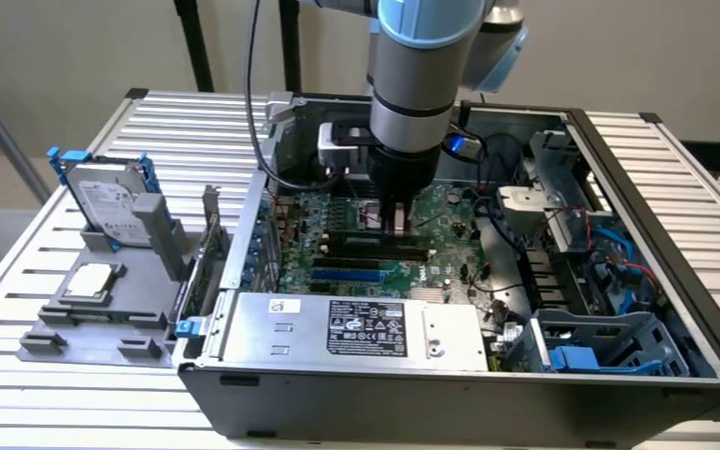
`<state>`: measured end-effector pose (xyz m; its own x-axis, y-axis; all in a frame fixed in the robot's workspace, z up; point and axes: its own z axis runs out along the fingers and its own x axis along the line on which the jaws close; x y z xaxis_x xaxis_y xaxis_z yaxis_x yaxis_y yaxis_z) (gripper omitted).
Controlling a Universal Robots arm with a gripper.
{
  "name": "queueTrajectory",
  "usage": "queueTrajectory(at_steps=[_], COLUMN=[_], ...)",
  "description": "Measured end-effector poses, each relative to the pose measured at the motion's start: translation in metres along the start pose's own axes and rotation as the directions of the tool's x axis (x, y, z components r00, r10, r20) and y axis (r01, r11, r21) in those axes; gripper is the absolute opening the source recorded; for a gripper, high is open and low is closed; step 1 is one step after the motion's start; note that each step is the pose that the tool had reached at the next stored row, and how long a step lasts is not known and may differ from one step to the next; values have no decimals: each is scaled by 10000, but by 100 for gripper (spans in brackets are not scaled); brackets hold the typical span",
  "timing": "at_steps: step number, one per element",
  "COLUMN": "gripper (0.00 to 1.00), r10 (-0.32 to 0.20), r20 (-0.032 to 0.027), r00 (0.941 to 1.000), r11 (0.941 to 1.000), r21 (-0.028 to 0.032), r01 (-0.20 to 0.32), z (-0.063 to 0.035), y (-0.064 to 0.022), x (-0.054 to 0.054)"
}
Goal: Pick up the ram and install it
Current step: 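Insert the ram into the slot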
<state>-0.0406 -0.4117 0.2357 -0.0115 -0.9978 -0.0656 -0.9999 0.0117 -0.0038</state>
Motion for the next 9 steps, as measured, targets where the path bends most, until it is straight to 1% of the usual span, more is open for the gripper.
queueTrajectory(at_steps=[9], gripper=[14], r10=[-35], r20=[-28], r00=[10000], r11=[10000], r21=[-2], r01=[35], z=[43], y=[6], x=[1])
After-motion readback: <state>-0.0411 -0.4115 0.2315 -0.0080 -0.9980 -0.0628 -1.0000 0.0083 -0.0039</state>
